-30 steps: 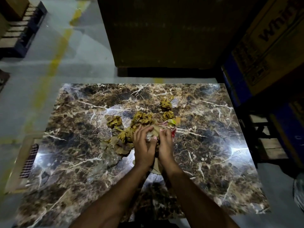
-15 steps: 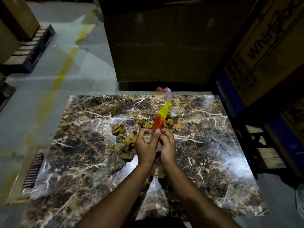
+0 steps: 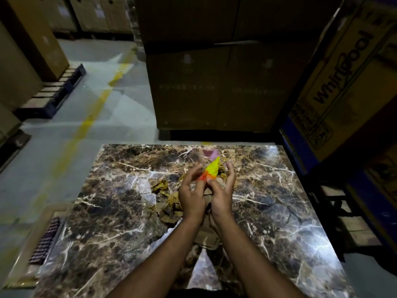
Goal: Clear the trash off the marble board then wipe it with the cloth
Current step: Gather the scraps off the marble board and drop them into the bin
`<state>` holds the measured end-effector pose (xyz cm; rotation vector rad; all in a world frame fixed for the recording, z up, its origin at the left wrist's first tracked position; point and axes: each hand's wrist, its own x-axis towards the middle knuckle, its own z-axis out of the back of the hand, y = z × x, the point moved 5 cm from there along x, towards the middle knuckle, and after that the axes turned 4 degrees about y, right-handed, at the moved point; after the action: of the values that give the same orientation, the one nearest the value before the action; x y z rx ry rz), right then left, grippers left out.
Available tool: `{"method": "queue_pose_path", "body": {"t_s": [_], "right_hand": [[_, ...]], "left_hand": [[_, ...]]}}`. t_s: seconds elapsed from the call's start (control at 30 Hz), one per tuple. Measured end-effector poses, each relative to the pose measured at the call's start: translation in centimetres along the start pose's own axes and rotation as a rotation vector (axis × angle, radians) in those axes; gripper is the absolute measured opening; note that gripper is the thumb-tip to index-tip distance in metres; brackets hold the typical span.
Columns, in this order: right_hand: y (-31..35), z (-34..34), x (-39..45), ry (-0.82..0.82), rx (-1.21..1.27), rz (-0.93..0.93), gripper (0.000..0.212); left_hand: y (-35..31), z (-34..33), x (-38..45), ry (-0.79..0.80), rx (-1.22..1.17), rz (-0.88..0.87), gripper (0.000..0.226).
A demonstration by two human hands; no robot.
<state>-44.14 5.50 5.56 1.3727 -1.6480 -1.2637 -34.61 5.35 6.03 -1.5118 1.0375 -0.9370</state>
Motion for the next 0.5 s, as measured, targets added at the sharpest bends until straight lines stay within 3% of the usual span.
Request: {"method": "queue_pose_path", "body": {"t_s": [0.07, 0.17, 0.3, 0.43, 0.5], "right_hand": [[0.3, -0.6, 0.2, 0.075, 0.024, -0.019, 0.059], [1.1, -1.2, 0.2, 0.051, -0.073, 0.019, 0.032], [1.6, -1.5, 0.3, -0.031, -0.071, 0.084, 0.038], [1.7, -2.1, 0.7, -0.015, -0.081, 0.125, 0.022], [1.6, -2.2, 1.0, 0.003, -0.096, 0.106, 0.037]], "left_hand": [[0.1, -0.1, 0.2, 0.023, -0.009, 0.0, 0.034], [0.1, 0.0, 0.4, 0.024, -0.01, 0.005, 0.022], [-0.5, 0.0, 1.0, 0.047, -0.025, -0.012, 0.014], [-1.8, 0.2, 1.4, 0.035, -0.028, -0.07, 0.014], [-1.9, 0.6, 1.6, 0.017, -0.055, -0.063, 0.03]]}}
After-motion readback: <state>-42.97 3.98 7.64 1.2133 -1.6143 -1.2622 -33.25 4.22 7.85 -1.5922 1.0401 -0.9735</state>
